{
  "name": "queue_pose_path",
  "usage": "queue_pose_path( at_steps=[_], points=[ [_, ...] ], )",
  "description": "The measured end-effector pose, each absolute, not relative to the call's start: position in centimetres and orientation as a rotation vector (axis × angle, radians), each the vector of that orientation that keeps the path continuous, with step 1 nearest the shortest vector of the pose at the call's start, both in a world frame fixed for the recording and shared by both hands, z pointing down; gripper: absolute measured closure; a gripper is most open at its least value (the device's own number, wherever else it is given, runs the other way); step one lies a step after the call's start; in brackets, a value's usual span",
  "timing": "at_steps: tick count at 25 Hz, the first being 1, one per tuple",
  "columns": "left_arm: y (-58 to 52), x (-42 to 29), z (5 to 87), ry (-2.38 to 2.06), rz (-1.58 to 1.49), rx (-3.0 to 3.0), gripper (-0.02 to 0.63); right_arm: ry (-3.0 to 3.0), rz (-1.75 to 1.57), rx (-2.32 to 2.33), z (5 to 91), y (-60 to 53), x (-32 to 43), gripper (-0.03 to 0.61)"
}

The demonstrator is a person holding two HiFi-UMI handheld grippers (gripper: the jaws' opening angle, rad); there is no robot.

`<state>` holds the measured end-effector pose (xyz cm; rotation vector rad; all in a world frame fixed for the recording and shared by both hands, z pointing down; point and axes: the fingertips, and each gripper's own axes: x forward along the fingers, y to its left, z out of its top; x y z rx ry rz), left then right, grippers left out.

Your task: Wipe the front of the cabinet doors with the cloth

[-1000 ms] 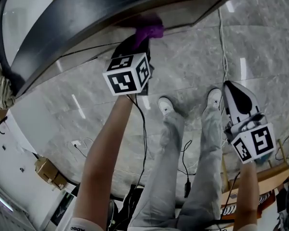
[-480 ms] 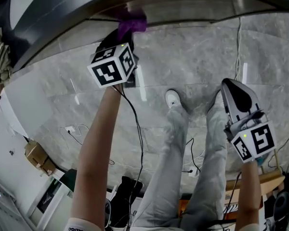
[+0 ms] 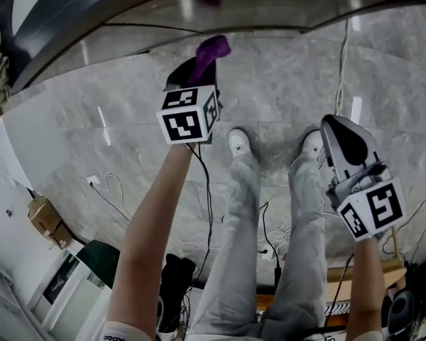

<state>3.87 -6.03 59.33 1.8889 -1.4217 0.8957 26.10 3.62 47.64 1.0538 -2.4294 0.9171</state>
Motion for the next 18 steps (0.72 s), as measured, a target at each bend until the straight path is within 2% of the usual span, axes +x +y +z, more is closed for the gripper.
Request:
queue_pose_path(
  at_steps=[11,14,18],
  points=[
    [-7.4,28.6,63.3,-1.126,0.906,2.079,0.514,-2.309,0.977,1.224,50.5,7.0,42.1,0.552],
    [-8.5,31.1,64.4,-1.114,0.911,2.077,0.514,-2.274,1.006,1.295,52.0,8.8,44.6,0.552],
    [-10.6,31.2,66.0,-1.104,0.992,2.094,0.514,-2.238,1.041,1.369,53.8,10.2,45.0,0.552]
  ],
)
